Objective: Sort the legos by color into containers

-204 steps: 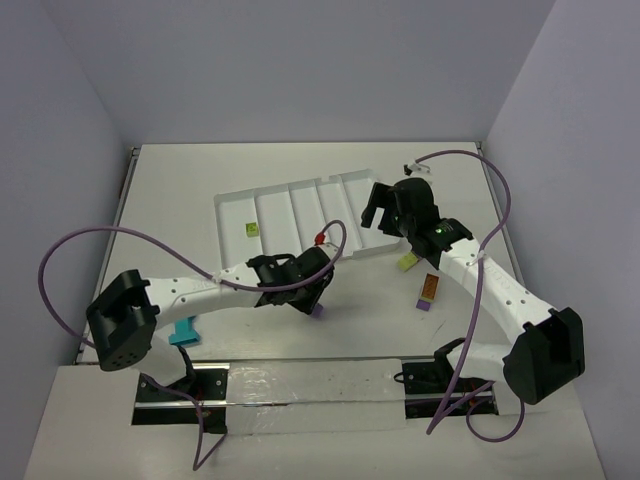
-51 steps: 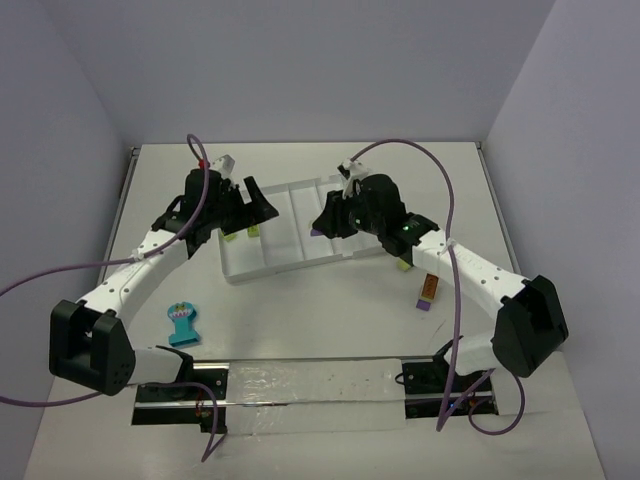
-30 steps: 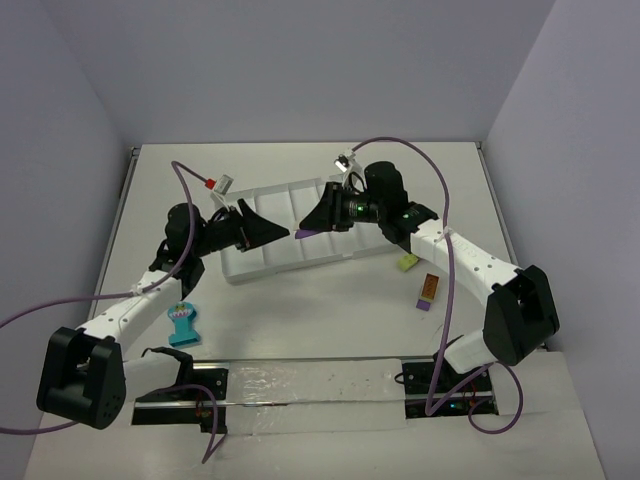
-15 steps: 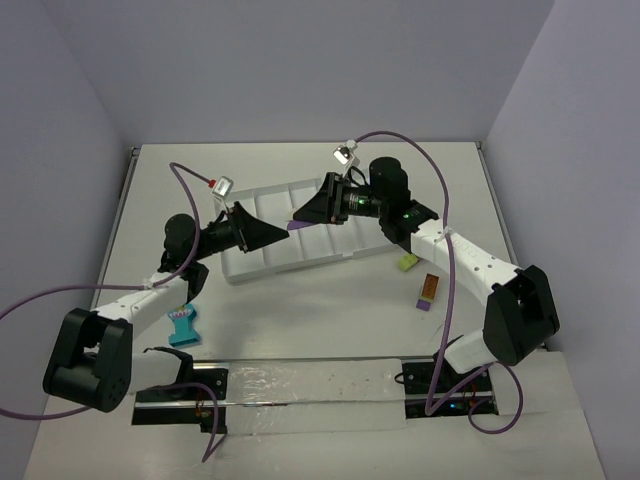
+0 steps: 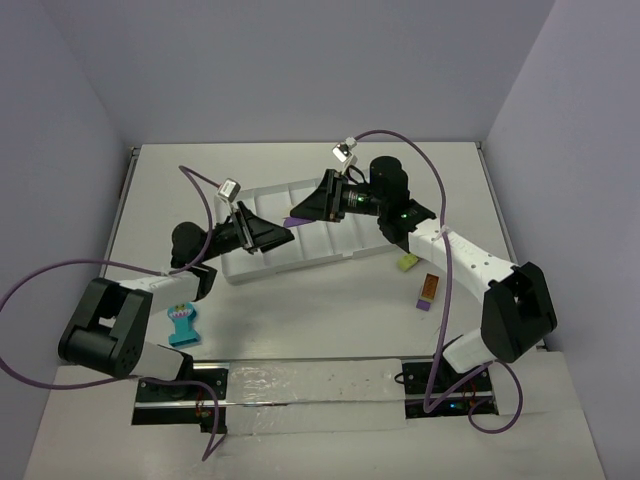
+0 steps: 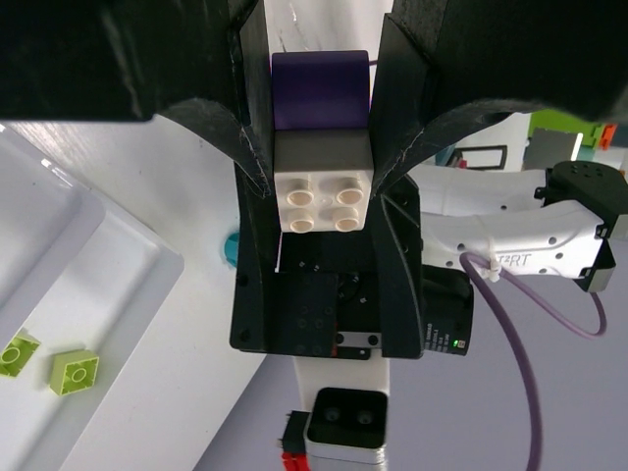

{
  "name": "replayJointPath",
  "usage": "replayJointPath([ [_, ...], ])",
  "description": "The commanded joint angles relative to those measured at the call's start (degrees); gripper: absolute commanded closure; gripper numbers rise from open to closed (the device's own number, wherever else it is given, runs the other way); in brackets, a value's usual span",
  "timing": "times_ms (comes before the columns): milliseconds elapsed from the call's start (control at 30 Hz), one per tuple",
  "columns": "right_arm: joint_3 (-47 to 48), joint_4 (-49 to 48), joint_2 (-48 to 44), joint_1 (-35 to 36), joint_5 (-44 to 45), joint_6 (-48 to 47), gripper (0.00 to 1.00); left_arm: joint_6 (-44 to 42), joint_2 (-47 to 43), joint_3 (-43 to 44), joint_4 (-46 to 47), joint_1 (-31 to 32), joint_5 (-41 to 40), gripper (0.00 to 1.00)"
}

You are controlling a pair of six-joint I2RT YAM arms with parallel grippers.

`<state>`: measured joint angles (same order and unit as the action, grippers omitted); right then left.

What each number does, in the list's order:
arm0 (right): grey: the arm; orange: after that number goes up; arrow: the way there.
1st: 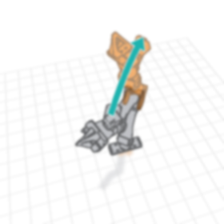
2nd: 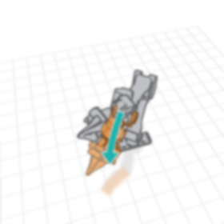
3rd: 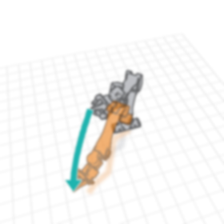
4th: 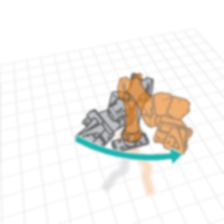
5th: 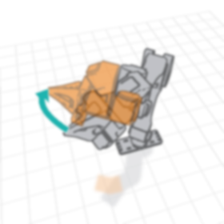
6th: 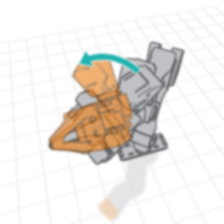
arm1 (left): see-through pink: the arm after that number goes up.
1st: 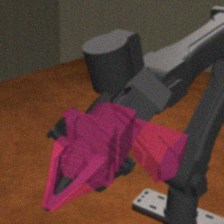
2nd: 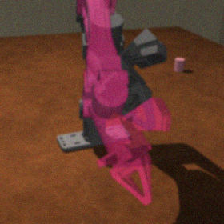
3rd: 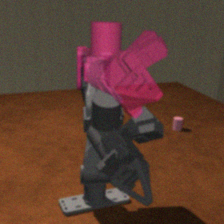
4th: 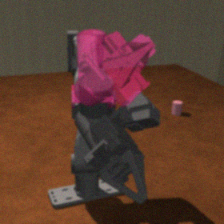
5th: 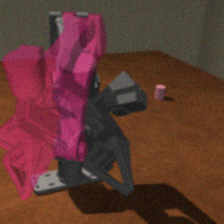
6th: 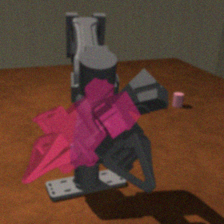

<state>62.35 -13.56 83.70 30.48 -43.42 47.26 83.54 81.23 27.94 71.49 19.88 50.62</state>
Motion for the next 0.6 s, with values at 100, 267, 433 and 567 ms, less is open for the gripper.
replayJointPath([
  [100,0.14,-3.05,0.05,0.11,-1.06,0.38,1.00,3.13,1.92,0.88,17.98,0.78,-1.67,0.33],
  [267,0.05,-2.96,0.23,0.11,-1.10,0.29,1.00,3.83,1.73,1.15,19.09,0.78,-2.02,0.35],
  [433,-0.12,-3.16,0.25,0.19,-1.26,0.37,1.00,3.19,0.29,1.39,18.28,0.78,-2.21,0.36],
  [567,-0.03,-3.23,0.26,0.19,-1.44,0.37,1.00,1.89,-0.75,2.00,16.72,0.78,-2.43,0.38],
])
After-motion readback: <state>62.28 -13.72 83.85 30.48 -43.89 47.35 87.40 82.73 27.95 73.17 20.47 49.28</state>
